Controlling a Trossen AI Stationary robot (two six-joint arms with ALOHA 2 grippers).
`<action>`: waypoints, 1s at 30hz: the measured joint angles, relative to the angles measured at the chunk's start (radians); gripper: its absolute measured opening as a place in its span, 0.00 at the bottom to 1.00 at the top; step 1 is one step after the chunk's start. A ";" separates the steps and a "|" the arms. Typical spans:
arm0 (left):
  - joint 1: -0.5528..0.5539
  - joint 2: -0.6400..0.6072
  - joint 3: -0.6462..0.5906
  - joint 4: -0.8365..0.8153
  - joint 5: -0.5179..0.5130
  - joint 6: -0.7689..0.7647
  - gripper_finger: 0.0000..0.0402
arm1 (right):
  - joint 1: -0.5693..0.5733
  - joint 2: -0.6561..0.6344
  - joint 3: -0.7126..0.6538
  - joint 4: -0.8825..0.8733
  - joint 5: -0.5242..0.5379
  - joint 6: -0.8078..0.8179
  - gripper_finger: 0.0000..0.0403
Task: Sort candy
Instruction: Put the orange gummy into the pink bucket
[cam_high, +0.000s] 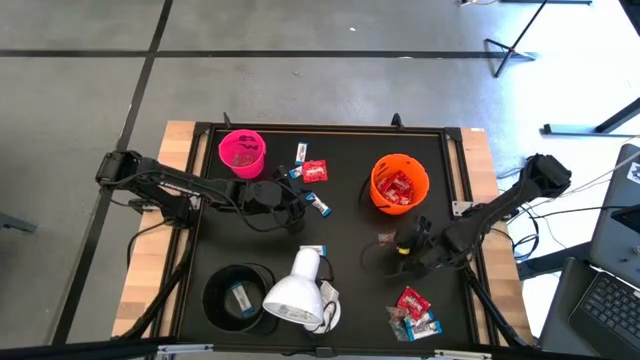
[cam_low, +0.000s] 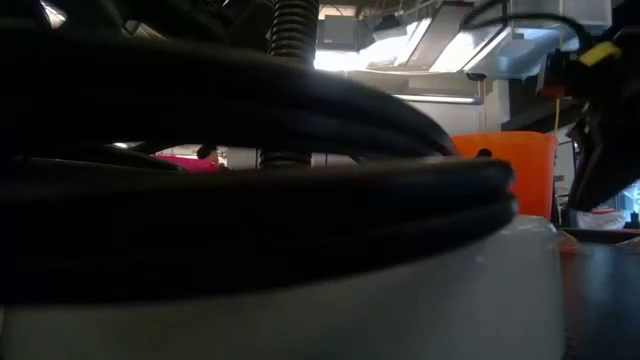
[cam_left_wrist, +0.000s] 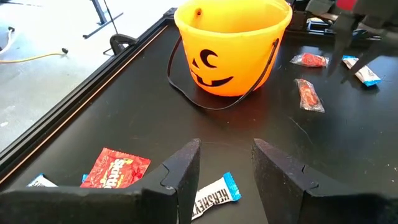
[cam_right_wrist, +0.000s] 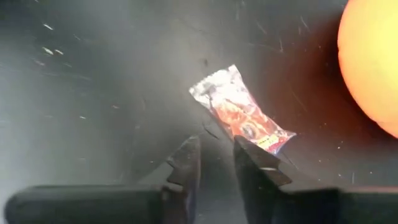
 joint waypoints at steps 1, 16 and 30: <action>0.000 0.000 0.000 0.000 0.000 0.000 0.34 | 0.000 0.013 0.000 0.000 -0.001 0.001 0.26; 0.000 0.000 0.000 0.002 0.000 -0.003 0.34 | -0.074 0.116 0.000 0.008 0.076 0.015 0.56; 0.000 0.000 0.000 0.002 0.000 -0.003 0.34 | -0.095 0.181 0.005 0.048 -0.085 0.011 0.25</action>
